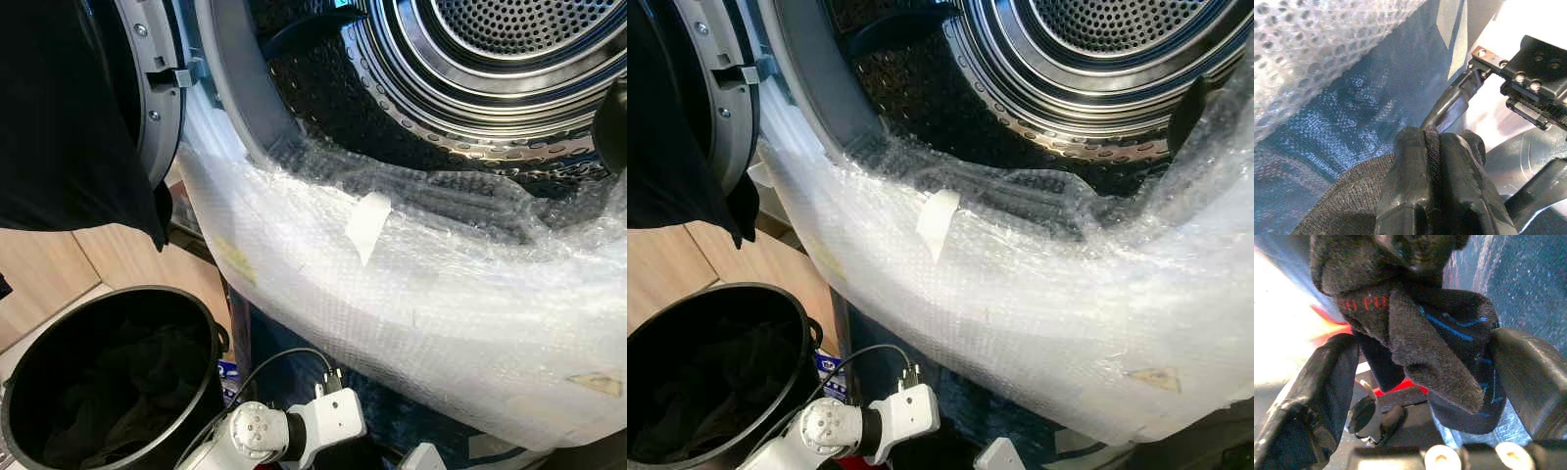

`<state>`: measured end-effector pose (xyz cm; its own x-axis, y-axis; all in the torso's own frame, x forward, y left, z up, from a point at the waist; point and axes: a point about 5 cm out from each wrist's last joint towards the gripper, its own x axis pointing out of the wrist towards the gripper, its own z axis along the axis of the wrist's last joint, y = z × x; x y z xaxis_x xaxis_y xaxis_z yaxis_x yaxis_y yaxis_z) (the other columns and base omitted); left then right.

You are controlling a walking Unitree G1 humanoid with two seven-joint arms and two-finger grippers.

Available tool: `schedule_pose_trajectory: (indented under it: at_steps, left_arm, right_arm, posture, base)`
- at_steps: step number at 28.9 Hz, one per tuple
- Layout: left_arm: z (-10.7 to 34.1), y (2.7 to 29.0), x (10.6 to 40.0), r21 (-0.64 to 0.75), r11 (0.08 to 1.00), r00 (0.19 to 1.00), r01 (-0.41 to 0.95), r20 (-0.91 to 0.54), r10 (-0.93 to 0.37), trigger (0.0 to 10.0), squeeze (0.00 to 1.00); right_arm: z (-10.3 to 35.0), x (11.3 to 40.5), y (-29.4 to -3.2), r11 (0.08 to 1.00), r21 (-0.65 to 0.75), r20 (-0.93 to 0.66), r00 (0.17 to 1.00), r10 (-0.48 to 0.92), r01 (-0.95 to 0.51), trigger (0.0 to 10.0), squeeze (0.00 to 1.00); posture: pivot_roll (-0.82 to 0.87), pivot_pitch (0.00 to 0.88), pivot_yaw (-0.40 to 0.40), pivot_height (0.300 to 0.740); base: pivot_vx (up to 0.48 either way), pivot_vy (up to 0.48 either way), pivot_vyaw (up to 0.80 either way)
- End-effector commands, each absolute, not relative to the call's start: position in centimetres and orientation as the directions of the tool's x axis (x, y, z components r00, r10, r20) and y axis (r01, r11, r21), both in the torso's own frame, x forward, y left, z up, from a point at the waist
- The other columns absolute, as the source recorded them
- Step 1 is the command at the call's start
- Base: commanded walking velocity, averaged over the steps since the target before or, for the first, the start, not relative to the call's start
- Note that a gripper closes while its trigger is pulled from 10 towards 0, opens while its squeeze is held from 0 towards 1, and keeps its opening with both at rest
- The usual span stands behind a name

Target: Clothes washing

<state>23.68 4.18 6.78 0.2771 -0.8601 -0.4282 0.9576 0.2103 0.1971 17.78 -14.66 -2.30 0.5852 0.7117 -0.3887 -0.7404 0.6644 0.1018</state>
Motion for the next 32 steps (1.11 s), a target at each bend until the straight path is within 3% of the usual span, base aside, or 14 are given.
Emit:
schedule_pose_trajectory:
  at_steps: [1, 3, 10, 19, 20, 21, 22, 23, 32]
  left_arm:
    - [6.5, 4.3, 23.7, 0.177, 0.228, 0.283, 0.957, -0.426, -0.859, 10.0, 0.0]
    - [6.5, 4.3, 23.7, 0.178, 0.228, 0.283, 0.957, -0.426, -0.859, 10.0, 0.0]
    - [6.5, 4.4, 23.8, 0.172, 0.243, 0.294, 0.955, -0.423, -0.857, 10.0, 0.0]
    - [6.6, 4.3, 23.7, 0.167, 0.247, 0.296, 0.954, -0.419, -0.859, 10.0, 0.0]
    - [6.6, 4.4, 23.7, 0.166, 0.248, 0.296, 0.954, -0.417, -0.859, 10.0, 0.0]
    - [6.6, 4.4, 23.7, 0.165, 0.25, 0.297, 0.954, -0.415, -0.86, 10.0, 0.0]
    - [6.6, 4.4, 23.7, 0.165, 0.25, 0.297, 0.954, -0.415, -0.86, 10.0, 0.0]
    - [6.6, 4.4, 23.7, 0.164, 0.25, 0.297, 0.954, -0.415, -0.86, 10.0, 0.0]
    - [6.7, 4.3, 23.9, 0.167, 0.254, 0.302, 0.953, -0.406, -0.862, 10.0, 0.0]
  right_arm:
    - [-2.2, 17.7, -14.5, 0.634, 0.045, -0.405, 0.566, 0.718, -0.772, 10.0, 0.0]
    - [-2.3, 17.8, -14.4, 0.615, -0.005, -0.426, 0.558, 0.712, -0.788, 10.0, 0.0]
    - [-1.4, 19.0, -14.1, 0.672, -0.068, -0.354, 0.648, 0.675, -0.737, 10.0, 0.0]
    - [-1.6, 18.9, -13.2, 0.713, -0.026, -0.316, 0.683, 0.659, -0.7, 10.0, 0.0]
    - [-1.6, 18.8, -13.1, 0.707, -0.024, -0.32, 0.675, 0.665, -0.707, 9.2, 0.0]
    - [-1.7, 18.7, -13.1, 0.697, -0.026, -0.327, 0.665, 0.671, -0.716, 5.3, 0.0]
    - [-1.7, 18.7, -13.1, 0.697, -0.026, -0.327, 0.665, 0.671, -0.716, 5.3, 0.0]
    - [-1.8, 18.7, -13.1, 0.692, -0.029, -0.332, 0.66, 0.674, -0.721, 0.0, 0.0]
    - [-2.2, 18.7, -13.1, 0.65, -0.069, -0.376, 0.624, 0.685, -0.756, 0.0, 0.0]
  posture:
    - [-0.01, 0.091, -0.016, 0.74]
    - [-0.01, 0.091, -0.017, 0.74]
    - [0.0, 0.092, -0.023, 0.74]
    - [0.0, 0.096, -0.023, 0.74]
    - [0.0, 0.095, -0.021, 0.74]
    - [0.0, 0.095, -0.018, 0.74]
    - [0.0, 0.095, -0.018, 0.74]
    - [0.0, 0.093, -0.017, 0.74]
    - [0.01, 0.075, -0.021, 0.74]
  base:
    - [0.0, 0.0, 0.0]
    - [0.0, 0.0, 0.0]
    - [0.0, 0.0, 0.0]
    - [0.0, 0.0, 0.0]
    - [0.0, 0.0, 0.0]
    - [0.0, 0.0, 0.0]
    - [0.0, 0.0, 0.0]
    - [0.0, 0.0, 0.0]
    - [0.0, 0.0, 0.0]
